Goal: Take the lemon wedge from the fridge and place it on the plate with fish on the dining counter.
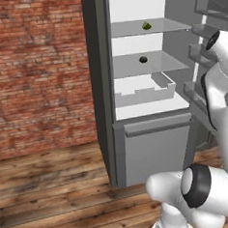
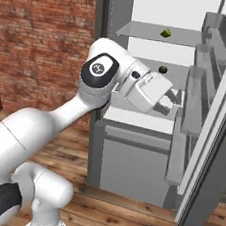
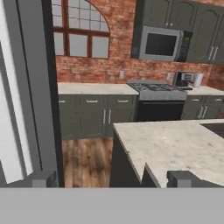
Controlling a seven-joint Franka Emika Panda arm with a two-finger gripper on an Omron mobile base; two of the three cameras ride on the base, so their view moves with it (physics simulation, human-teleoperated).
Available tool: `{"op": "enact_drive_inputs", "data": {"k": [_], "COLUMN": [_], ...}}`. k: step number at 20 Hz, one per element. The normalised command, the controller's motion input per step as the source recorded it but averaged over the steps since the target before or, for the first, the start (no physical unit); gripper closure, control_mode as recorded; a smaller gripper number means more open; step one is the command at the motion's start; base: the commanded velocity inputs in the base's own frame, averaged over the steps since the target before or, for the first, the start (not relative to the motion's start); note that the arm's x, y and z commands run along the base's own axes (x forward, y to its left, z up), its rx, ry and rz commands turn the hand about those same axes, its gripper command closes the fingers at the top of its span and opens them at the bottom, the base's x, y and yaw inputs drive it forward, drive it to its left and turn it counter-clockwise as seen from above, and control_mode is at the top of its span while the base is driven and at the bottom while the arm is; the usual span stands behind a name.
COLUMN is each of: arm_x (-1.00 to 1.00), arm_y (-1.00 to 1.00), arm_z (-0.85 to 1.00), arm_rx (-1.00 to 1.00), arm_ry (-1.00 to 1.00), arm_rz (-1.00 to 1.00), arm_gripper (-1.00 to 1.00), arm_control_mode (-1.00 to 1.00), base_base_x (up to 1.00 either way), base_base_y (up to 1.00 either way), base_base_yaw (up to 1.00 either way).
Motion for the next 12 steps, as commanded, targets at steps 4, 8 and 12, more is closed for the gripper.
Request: {"op": "enact_drive_inputs", "data": {"k": [4,8,12], "arm_x": [-0.38,-0.30,-0.10], "arm_y": [1.00,0.91,0.39], "arm_z": [0.24,0.03,0.00], "arm_rx": [0.06,0.10,0.20], "arm_ry": [-0.01,-0.02,0.01], "arm_rz": [0.15,0.35,0.39], "arm_gripper": [-1.00,-1.00,-1.00], "arm_control_mode": [-1.00,-1.00,-1.00], "base_base_x": [0.00,0.00,0.00], "base_base_y": [0.00,0.00,0.00], "base_base_yaw": [0.00,0.00,0.00]}}
